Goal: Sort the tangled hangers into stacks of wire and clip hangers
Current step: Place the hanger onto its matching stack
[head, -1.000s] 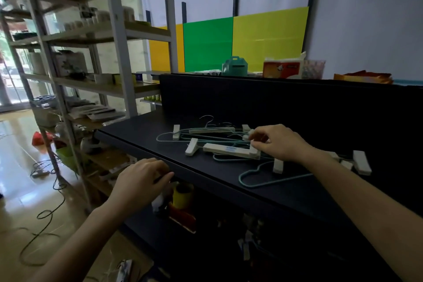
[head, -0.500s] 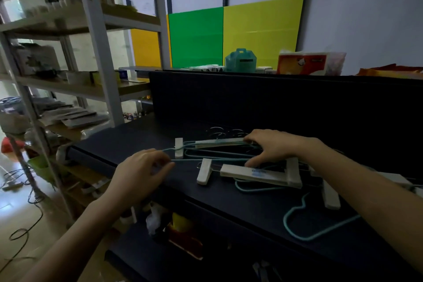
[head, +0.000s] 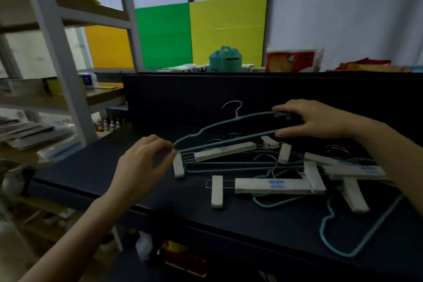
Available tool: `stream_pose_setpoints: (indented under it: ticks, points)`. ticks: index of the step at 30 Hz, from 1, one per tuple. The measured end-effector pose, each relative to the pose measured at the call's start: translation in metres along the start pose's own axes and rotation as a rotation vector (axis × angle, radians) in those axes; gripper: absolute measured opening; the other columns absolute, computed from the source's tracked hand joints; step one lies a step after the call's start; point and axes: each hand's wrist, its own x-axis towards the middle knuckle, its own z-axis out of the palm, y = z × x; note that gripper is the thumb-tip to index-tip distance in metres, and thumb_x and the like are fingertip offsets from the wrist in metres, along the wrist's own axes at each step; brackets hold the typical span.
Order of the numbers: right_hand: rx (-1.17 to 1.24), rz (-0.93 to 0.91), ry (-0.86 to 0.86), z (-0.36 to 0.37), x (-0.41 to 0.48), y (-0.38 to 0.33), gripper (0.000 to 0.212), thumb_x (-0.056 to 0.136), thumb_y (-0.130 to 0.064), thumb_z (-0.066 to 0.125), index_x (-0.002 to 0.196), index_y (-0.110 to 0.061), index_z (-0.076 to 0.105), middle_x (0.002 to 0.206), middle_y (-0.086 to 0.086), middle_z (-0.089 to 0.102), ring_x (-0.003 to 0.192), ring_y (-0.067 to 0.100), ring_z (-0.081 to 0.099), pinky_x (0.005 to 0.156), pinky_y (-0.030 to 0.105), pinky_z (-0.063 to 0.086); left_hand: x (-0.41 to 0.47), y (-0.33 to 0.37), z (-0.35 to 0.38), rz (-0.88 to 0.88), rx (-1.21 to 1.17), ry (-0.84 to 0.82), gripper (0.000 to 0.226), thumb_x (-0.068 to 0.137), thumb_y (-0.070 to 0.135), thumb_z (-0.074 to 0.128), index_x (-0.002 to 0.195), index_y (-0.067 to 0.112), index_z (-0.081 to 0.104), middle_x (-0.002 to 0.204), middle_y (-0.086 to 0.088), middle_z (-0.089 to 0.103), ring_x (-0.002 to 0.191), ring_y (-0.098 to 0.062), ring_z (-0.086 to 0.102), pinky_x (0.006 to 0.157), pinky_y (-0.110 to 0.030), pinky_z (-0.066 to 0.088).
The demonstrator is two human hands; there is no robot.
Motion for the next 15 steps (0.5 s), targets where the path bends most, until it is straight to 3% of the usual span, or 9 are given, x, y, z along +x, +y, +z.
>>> stream_pose_setpoints:
  ticks: [4, 9, 13, 15]
  points:
    - [0.048, 0.198, 0.176, -0.015, -0.034, 0.017, 0.09, 0.056, -0.064, 0.057, 0.135, -0.023, 0.044, 0.116, -0.01, 0.05, 0.097, 0.008, 0.051, 0.082, 0.021, 0.035, 0.023, -0.007, 0.022, 0.097, -0.042, -0.104, 0.02, 0.088, 0.03, 0.056, 0.102, 0.02, 0.066, 0.087, 0.013, 0.053, 0.081, -0.005, 0.048, 0.064, -0.017, 0.039]
    - [-0.027, 0.396, 0.345, -0.01, -0.084, 0.044, 0.091, 0.052, -0.07, 0.056, 0.132, -0.027, 0.048, 0.112, -0.012, 0.049, 0.095, 0.011, 0.049, 0.082, 0.028, 0.036, 0.053, -0.009, 0.065, 0.137, 0.016, -0.325, 0.039, 0.091, 0.044, 0.046, 0.12, 0.021, 0.056, 0.116, 0.006, 0.055, 0.106, -0.012, 0.049, 0.077, -0.026, 0.043]
    - [-0.044, 0.498, 0.415, -0.001, -0.124, 0.058, 0.085, 0.054, -0.071, 0.058, 0.129, -0.033, 0.049, 0.112, -0.017, 0.051, 0.093, 0.008, 0.05, 0.073, 0.024, 0.039, 0.064, -0.008, 0.089, 0.217, 0.107, -0.433, 0.044, 0.09, 0.053, 0.039, 0.117, 0.023, 0.057, 0.109, 0.004, 0.054, 0.096, -0.013, 0.052, 0.07, -0.028, 0.046]
    - [-0.077, 0.505, 0.458, 0.003, -0.141, 0.057, 0.08, 0.056, -0.072, 0.058, 0.127, -0.036, 0.05, 0.111, -0.018, 0.052, 0.09, 0.007, 0.052, 0.066, 0.019, 0.038, 0.065, -0.011, 0.095, 0.244, 0.157, -0.417, 0.045, 0.09, 0.056, 0.036, 0.115, 0.025, 0.057, 0.105, 0.004, 0.053, 0.087, -0.012, 0.053, 0.06, -0.026, 0.039]
